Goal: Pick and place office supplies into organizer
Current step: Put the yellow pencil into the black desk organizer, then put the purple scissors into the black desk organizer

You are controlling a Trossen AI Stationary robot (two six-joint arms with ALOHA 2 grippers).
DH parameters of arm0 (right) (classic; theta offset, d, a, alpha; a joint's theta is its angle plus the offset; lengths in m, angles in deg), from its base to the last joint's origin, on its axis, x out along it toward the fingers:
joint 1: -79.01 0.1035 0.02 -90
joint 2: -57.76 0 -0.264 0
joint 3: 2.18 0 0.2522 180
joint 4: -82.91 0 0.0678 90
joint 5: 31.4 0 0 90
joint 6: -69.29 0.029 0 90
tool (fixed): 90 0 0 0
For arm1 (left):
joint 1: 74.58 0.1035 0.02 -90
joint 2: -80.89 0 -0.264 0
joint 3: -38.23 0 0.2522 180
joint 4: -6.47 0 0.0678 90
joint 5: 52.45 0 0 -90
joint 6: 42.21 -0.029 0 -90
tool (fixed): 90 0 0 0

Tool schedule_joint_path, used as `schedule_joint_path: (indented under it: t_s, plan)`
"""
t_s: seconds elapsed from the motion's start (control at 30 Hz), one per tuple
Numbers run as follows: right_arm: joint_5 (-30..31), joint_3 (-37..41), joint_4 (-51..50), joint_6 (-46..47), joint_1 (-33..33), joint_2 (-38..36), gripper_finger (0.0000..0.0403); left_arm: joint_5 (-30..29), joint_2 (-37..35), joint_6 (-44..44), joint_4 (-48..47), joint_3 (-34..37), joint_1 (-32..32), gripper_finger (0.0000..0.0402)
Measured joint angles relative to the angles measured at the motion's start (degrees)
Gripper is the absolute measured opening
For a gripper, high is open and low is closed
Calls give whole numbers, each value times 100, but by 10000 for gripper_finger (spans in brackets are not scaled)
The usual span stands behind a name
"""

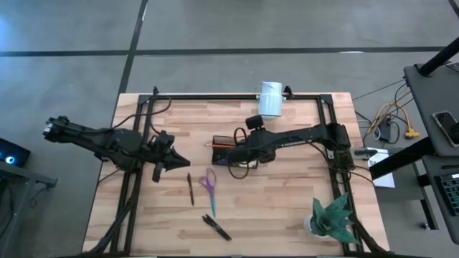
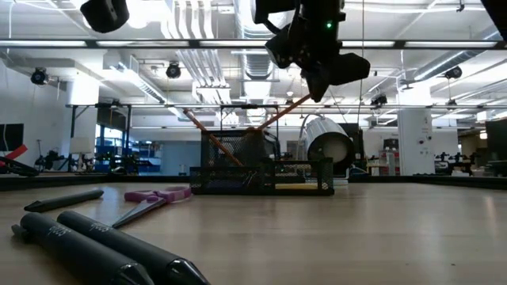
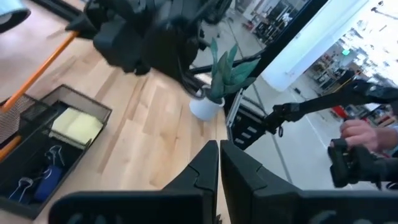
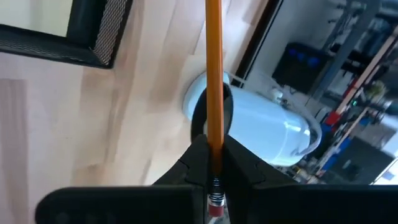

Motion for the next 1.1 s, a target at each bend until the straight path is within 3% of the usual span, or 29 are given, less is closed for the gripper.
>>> schedule_joint_path:
  t_s: [0.33,0.77,0.97,1.1]
  plan:
    - [-78,-114,358,-1208,-78,289,17,-62,48,-2,75,86,0,0]
    - [558,-1115,959,-1669,-67,761,110,-101,53,-2,77,88,-2,0]
    - [774,-1679,798,-850,45,761,137,-103,18,-37,85,88,-2,0]
    - [794,-2260,311,869,314,759,151,-103,-7,-42,81,88,-2,0]
